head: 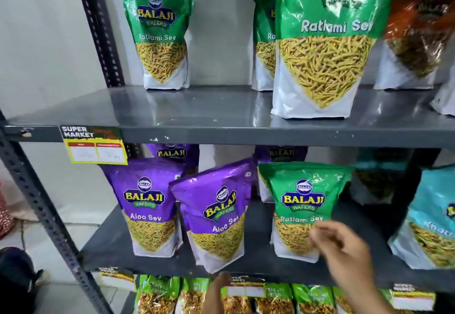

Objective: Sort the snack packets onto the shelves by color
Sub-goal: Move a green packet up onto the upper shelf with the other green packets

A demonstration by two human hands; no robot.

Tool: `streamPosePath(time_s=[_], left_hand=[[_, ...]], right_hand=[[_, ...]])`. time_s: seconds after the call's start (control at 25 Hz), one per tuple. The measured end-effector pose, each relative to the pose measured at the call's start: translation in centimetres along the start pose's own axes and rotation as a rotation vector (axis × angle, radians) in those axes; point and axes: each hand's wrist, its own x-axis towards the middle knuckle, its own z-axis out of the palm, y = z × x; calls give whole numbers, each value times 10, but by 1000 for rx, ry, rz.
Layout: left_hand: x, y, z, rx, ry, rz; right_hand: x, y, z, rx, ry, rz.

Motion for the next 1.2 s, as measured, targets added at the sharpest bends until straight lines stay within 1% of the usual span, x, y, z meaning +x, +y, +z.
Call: streamPosePath(time_s=[0.04,0.08,0.12,0.2,0.24,0.36,0.44,0.56,0.68,0.8,0.88,1.0,1.2], left_hand=[[0,13,11,-11,-108,5],[5,28,23,-37,-224,6],[18,44,36,-75,-341,-28],[53,66,60,-115,-512,-129],[71,67,71,-82,-567,-136],[97,67,93,-15,-653,-160],[98,63,101,-11,-600,-181],[92,67,104,-53,-502,-183],[75,78,95,-47,-514,-150],[53,98,69,-106,-561,-104],[41,117,41,-160,-570,-79],[31,158,-12,-277,-534,-66],[35,232,-106,-297,-394,143]], right_hand=[[11,1,-16,42,130,-21],[28,3,-28,109,210,-36],[46,5,-37,147,221,-47],[82,7,-45,101,135,-42],[94,4,-43,91,75,-28],[107,8,-36,195,-78,20],[106,19,-36,293,-94,26],[106,26,-41,294,-75,-4],[96,17,-47,193,-56,-44],[69,-11,-49,156,-99,-130],[50,-36,-49,226,-151,-208],[28,-90,-46,358,-192,-326],[-1,-207,-29,432,-271,-611]])
